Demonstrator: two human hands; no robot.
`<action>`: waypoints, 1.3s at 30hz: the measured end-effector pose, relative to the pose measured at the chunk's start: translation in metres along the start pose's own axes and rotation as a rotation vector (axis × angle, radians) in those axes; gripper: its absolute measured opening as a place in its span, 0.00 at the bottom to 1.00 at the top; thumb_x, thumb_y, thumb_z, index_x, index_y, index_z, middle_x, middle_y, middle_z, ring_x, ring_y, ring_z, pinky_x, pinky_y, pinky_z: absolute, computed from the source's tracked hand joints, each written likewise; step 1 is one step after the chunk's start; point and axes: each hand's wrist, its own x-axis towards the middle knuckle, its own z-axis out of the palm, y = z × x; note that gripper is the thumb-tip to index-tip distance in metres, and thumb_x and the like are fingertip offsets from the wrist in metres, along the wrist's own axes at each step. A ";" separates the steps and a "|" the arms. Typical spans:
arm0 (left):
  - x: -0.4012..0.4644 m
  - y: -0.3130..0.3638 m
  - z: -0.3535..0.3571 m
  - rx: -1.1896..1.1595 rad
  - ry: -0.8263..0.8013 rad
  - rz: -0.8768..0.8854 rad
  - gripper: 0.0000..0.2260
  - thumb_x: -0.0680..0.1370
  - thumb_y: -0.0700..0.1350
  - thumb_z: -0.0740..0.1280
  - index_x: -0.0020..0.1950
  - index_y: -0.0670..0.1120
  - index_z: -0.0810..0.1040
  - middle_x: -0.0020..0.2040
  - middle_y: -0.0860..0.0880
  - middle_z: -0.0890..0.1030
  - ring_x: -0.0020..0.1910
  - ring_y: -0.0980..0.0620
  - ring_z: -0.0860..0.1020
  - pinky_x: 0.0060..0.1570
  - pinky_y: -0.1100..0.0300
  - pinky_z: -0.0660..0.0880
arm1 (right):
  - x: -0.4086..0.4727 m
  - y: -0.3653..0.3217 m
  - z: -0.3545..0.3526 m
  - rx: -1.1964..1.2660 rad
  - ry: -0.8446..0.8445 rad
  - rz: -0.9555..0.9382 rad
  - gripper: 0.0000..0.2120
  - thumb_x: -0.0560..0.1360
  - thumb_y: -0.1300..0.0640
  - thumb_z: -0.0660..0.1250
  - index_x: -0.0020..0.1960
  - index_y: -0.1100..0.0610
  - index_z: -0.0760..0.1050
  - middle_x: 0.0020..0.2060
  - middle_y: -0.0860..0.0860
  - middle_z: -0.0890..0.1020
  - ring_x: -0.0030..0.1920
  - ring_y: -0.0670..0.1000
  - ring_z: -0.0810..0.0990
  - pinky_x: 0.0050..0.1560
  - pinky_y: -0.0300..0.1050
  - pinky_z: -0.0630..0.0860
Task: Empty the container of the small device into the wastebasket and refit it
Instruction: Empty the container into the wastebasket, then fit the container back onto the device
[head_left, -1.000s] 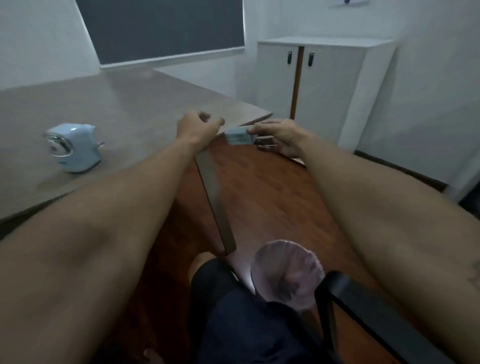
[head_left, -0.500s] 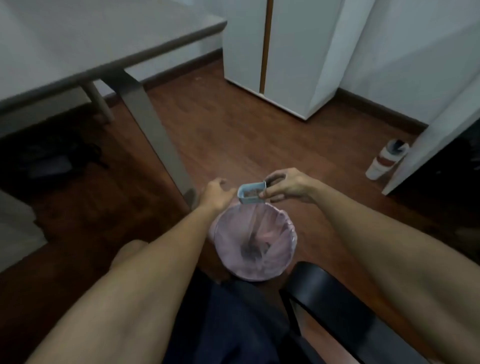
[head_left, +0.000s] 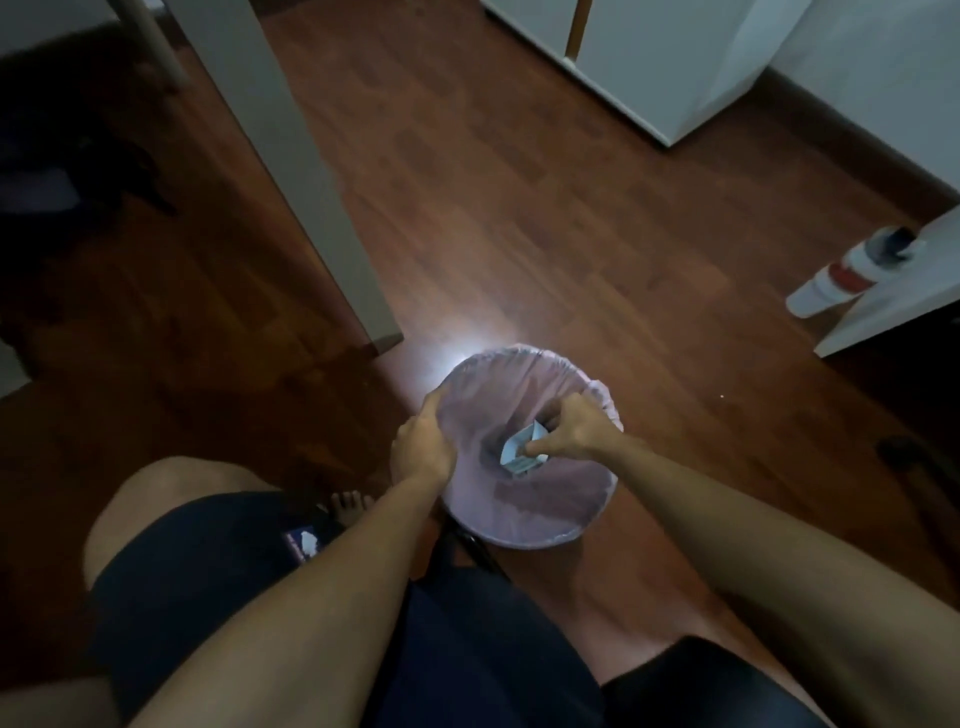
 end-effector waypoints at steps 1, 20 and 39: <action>0.001 -0.002 0.001 0.001 0.015 0.009 0.27 0.78 0.41 0.60 0.75 0.61 0.63 0.61 0.39 0.80 0.60 0.36 0.77 0.60 0.48 0.75 | 0.003 -0.002 0.005 -0.058 0.003 -0.007 0.16 0.64 0.46 0.78 0.42 0.57 0.83 0.35 0.51 0.84 0.38 0.50 0.81 0.34 0.39 0.72; -0.001 -0.007 -0.002 0.093 0.048 0.053 0.33 0.77 0.34 0.59 0.78 0.58 0.61 0.62 0.37 0.79 0.61 0.37 0.77 0.61 0.48 0.72 | 0.023 -0.029 0.023 -0.324 0.064 0.105 0.23 0.73 0.40 0.68 0.42 0.61 0.75 0.40 0.57 0.79 0.44 0.57 0.81 0.39 0.46 0.69; -0.038 0.076 -0.143 0.090 0.124 0.103 0.19 0.73 0.50 0.66 0.62 0.48 0.81 0.63 0.43 0.80 0.63 0.43 0.77 0.64 0.52 0.74 | -0.083 -0.178 -0.104 0.039 0.177 -0.027 0.28 0.70 0.37 0.70 0.38 0.65 0.75 0.52 0.66 0.81 0.30 0.57 0.82 0.28 0.45 0.79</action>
